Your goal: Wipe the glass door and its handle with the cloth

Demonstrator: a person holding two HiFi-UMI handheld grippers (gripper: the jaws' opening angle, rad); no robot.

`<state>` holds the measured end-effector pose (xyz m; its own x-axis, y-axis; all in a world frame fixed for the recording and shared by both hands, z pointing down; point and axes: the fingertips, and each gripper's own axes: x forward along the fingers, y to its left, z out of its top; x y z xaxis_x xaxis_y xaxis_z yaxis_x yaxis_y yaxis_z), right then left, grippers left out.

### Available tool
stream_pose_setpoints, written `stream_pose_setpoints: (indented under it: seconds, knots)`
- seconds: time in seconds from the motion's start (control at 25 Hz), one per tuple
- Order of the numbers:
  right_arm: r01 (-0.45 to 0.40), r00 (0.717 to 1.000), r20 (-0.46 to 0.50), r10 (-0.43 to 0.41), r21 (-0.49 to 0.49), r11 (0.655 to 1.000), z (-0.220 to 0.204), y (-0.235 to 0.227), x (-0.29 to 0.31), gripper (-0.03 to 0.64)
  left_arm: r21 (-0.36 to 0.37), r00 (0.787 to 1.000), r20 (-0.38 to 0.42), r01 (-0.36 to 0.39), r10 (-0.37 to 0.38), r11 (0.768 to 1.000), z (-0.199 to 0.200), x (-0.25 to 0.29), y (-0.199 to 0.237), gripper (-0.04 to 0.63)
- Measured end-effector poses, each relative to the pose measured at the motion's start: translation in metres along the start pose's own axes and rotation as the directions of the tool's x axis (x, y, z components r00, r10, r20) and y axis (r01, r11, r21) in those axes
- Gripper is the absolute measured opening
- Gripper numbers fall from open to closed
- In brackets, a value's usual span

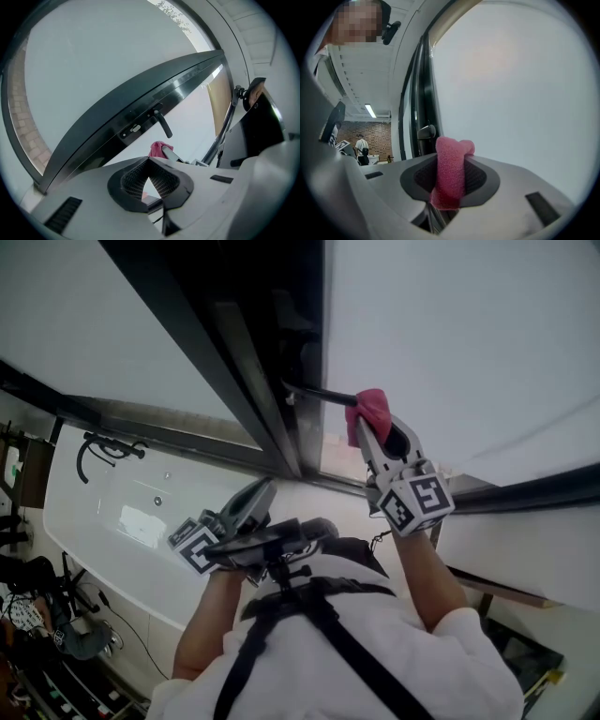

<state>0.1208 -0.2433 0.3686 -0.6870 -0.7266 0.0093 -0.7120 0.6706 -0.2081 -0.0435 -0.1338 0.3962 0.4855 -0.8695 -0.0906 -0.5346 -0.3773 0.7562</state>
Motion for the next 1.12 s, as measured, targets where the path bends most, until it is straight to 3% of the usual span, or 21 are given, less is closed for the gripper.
stream_pose_setpoints:
  seconds: [0.16, 0.36, 0.52, 0.8, 0.96, 1.12]
  knots:
    - [-0.044, 0.999, -0.019, 0.044, -0.008, 0.999, -0.006, 0.000, 0.006, 0.110, 0.016, 1.000, -0.005, -0.018, 0.018, 1.000, 0.000, 0.016, -0.002, -0.008]
    - [-0.147, 0.989, -0.042, 0.143, -0.113, 0.983, -0.012, 0.023, 0.021, 0.111, 0.018, 0.999, -0.006, -0.034, 0.034, 0.999, -0.006, 0.029, -0.007, -0.009]
    - [-0.165, 0.986, -0.055, 0.157, -0.198, 0.966, -0.014, 0.046, 0.030, 0.110, 0.007, 0.999, -0.033, -0.028, 0.028, 1.000, -0.008, 0.023, -0.007, -0.008]
    - [-0.001, 1.000, -0.006, 0.000, -0.259, 0.966, -0.003, 0.061, 0.044, 0.111, 0.004, 0.993, -0.101, 0.054, -0.053, 0.999, 0.010, -0.002, -0.005, -0.008]
    - [0.135, 0.990, 0.003, -0.141, -0.307, 0.942, 0.001, 0.063, 0.041, 0.112, -0.012, 0.984, -0.138, 0.113, -0.114, 0.994, 0.017, -0.017, -0.001, -0.008]
    - [0.206, 0.979, 0.077, -0.191, -0.327, 0.922, 0.014, 0.076, 0.045, 0.110, -0.045, 0.965, -0.188, 0.179, -0.184, 0.983, 0.007, -0.021, -0.001, -0.008]
